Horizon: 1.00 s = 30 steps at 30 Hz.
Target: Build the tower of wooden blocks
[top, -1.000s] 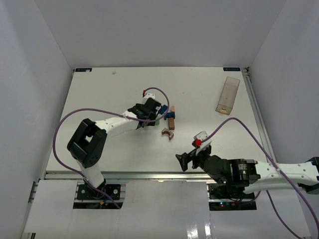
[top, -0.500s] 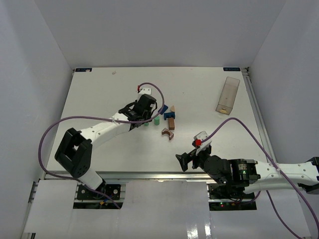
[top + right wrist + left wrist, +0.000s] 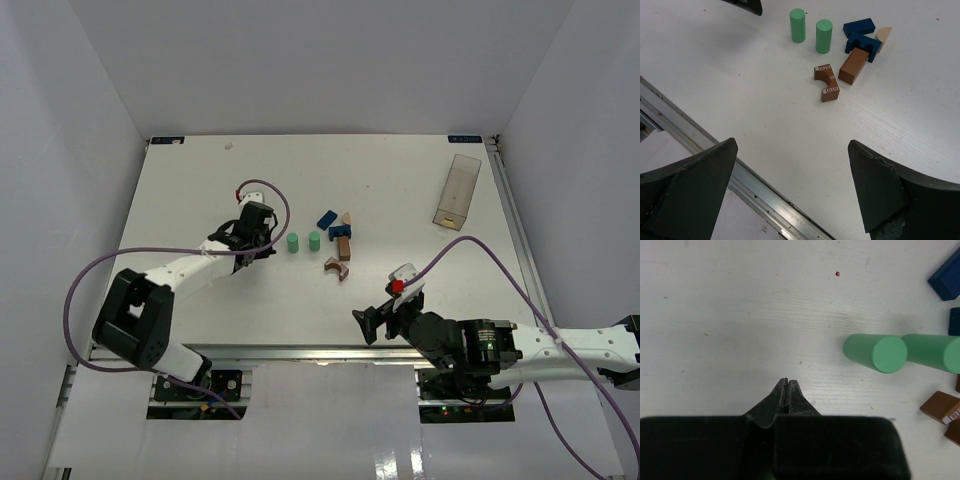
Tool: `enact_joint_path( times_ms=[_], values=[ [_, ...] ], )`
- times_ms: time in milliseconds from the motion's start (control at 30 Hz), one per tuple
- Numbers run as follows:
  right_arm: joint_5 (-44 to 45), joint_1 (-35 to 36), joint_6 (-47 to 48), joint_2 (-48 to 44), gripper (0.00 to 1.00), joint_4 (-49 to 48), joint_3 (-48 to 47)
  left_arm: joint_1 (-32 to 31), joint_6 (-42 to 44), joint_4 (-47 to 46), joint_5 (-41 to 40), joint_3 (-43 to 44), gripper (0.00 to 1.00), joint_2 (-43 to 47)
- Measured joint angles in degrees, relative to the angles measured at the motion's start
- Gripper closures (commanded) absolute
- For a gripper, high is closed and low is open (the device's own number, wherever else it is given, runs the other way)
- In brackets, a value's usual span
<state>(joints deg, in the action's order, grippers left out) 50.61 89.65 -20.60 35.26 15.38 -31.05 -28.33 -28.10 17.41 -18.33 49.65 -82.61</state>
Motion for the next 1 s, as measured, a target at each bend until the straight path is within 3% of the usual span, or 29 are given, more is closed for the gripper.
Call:
enact_joint_path(
  times_ms=[467, 1000],
  values=[
    [-0.1, 0.0, 0.0, 0.1, 0.02, 0.1, 0.0, 0.0, 1.7, -8.4, 1.4, 3.3, 1.00, -14.4],
    [-0.2, 0.0, 0.0, 1.5, 0.02, 0.5, 0.0, 0.0, 2.2, -10.1, 1.5, 5.6, 1.00, -18.0]
  ],
)
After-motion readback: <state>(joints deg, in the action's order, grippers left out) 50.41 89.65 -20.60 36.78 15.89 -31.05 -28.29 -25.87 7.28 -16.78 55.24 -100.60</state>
